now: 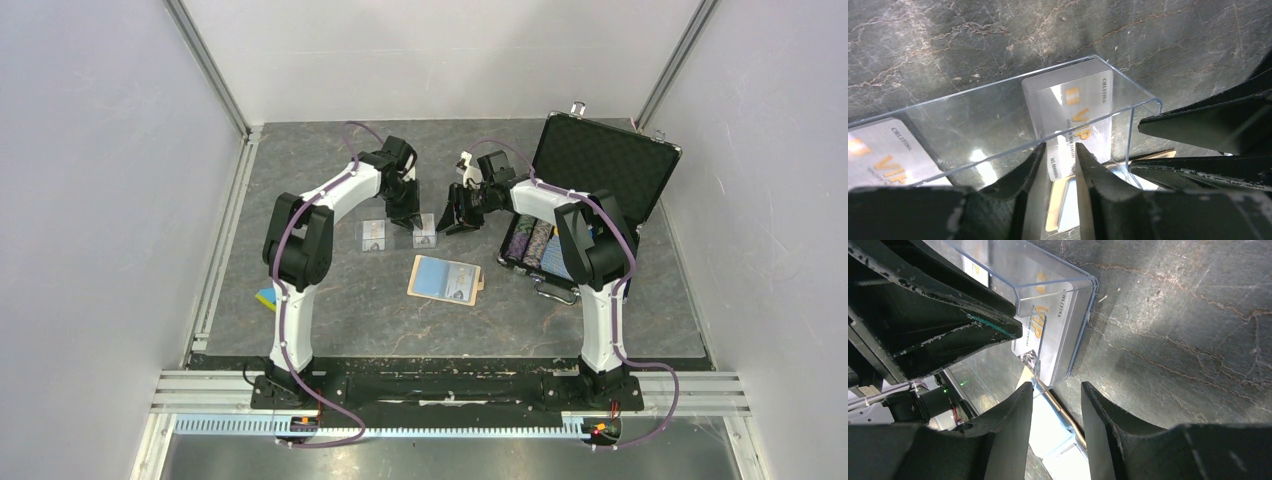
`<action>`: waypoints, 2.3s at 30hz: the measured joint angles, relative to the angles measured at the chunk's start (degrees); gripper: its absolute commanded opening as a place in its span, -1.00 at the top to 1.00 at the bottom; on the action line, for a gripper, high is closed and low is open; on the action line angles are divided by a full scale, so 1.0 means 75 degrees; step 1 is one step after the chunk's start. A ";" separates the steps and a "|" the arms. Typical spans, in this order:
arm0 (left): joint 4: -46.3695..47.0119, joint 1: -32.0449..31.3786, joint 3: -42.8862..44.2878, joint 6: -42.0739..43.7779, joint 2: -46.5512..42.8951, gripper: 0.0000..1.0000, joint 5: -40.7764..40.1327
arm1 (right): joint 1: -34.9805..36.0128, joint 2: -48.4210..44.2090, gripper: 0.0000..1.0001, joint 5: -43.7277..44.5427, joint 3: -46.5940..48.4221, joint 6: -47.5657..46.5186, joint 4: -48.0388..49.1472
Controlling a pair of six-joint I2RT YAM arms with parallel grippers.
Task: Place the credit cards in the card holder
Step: Pick up the credit card from the storage box.
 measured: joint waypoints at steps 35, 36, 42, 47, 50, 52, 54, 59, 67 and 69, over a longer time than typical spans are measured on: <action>-0.0344 -0.0221 0.0009 0.0061 -0.0041 -0.03 -0.0816 | 0.0015 -0.0128 0.15 -0.0006 -0.0440 -0.0184 -0.0096; -0.0382 -0.0233 0.0009 0.0073 -0.0038 -0.05 -0.0819 | 0.0015 -0.0131 0.15 -0.0006 -0.0455 -0.0187 -0.0093; -0.0309 -0.0262 -0.0032 0.0073 -0.0087 -0.09 -0.0796 | 0.0015 -0.0131 0.15 -0.0006 -0.0504 -0.0187 -0.0096; -0.0274 -0.0259 -0.0073 0.0073 -0.0291 -0.03 -0.0799 | 0.0015 -0.0134 0.15 -0.0009 -0.0510 -0.0189 -0.0096; -0.0259 -0.0259 -0.0096 0.0070 -0.0300 -0.04 -0.0842 | 0.0015 -0.0146 0.15 -0.0012 -0.0527 -0.0195 -0.0099; -0.0297 -0.0259 -0.0149 0.0070 -0.0300 -0.05 -0.0918 | 0.0015 -0.0163 0.15 -0.0012 -0.0536 -0.0198 -0.0096; -0.0332 -0.0259 -0.0192 0.0070 -0.0300 -0.03 -0.0985 | 0.0015 -0.0178 0.15 -0.0015 -0.0539 -0.0210 -0.0096; -0.0367 -0.0259 -0.0204 0.0073 -0.0219 0.44 -0.0892 | 0.0015 -0.0242 0.15 -0.0026 -0.0586 -0.0239 -0.0099; -0.0315 -0.0294 -0.0064 0.0085 -0.0041 0.82 -0.0332 | 0.0015 -0.0259 0.15 -0.0029 -0.0638 -0.0286 -0.0099; -0.0356 -0.0332 0.0023 0.0117 0.0003 0.84 -0.0332 | 0.0015 -0.0271 0.15 -0.0026 -0.0679 -0.0326 -0.0137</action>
